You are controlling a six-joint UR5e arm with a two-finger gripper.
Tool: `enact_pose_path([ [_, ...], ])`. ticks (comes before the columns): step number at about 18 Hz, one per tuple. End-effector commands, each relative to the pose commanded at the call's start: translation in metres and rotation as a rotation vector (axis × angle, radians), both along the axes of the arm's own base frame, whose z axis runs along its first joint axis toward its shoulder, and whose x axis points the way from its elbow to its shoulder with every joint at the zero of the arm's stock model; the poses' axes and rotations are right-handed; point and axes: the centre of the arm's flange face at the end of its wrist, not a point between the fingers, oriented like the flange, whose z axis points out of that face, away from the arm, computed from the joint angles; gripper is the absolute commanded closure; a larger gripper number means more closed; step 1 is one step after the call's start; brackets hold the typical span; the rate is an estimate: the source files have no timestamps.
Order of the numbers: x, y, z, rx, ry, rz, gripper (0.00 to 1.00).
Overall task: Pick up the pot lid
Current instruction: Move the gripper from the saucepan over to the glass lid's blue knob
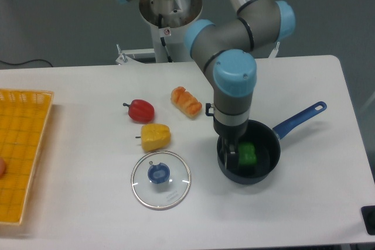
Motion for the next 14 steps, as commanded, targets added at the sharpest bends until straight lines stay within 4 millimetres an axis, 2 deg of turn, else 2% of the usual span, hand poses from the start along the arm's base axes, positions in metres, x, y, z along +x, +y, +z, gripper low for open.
enact_pose_path([
  [3,0.008,0.006,-0.001,-0.009,-0.001,0.001,0.00],
  [5,0.019,0.013,0.002,0.004,-0.011,0.078,0.00],
  [9,0.037,0.017,-0.016,0.004,-0.056,0.209,0.00],
  [14,0.055,0.028,-0.017,0.009,-0.069,0.280,0.00],
])
